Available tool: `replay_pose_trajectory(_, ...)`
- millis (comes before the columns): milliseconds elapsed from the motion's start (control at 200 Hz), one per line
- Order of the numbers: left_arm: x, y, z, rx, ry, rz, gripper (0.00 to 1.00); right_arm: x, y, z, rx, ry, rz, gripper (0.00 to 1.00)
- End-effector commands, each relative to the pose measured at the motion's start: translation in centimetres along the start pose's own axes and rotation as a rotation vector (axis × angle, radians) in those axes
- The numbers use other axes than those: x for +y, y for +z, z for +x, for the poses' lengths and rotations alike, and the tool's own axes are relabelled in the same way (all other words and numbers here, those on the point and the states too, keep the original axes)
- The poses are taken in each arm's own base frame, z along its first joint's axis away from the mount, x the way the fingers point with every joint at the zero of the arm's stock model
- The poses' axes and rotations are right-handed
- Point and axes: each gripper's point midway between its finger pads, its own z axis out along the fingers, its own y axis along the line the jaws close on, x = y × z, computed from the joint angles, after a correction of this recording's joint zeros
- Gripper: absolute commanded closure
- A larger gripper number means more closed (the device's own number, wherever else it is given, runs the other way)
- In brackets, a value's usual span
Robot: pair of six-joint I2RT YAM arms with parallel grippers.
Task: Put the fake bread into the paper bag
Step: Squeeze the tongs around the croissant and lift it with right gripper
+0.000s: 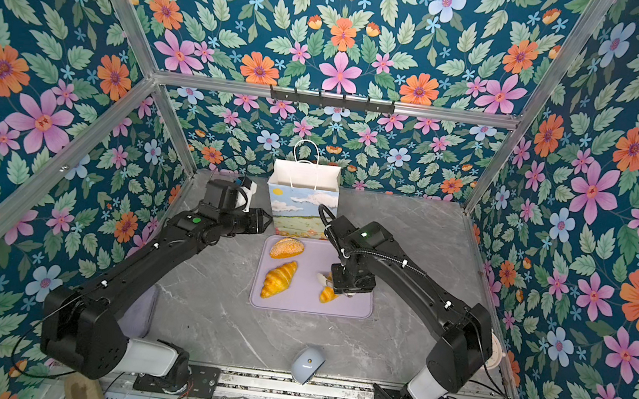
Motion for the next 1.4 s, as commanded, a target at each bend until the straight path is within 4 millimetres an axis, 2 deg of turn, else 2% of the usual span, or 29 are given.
replay_pose_trajectory(0,-0.3,0.0,-0.4,-0.016,0.015,0.011,0.53,-0.5,-0.2,0.1,0.005,0.097,0.037,0.48)
replay_pose_trajectory(235,0.0,0.0,-0.2,-0.015,0.024,0.004,0.53,-0.2,-0.5,-0.1,0.012,0.167,0.037,0.51)
replay_pose_trajectory(245,0.0,0.0,-0.2,-0.015,0.024,0.003,0.53,-0.1,0.3,-0.2,0.032,0.17,0.052,0.51)
replay_pose_trajectory(270,0.0,0.0,-0.1,-0.013,0.025,0.004,0.53,-0.1,0.6,-0.2,0.043,0.177,0.056,0.51)
replay_pose_trajectory(1020,-0.3,-0.5,-0.5,-0.025,0.033,0.009,0.52,1.5,2.5,-1.0,0.071,0.205,0.009,0.56)
replay_pose_trajectory(1395,-0.3,-0.6,-0.6,-0.027,0.032,0.009,0.53,1.6,2.2,-1.2,0.06,0.179,0.002,0.69)
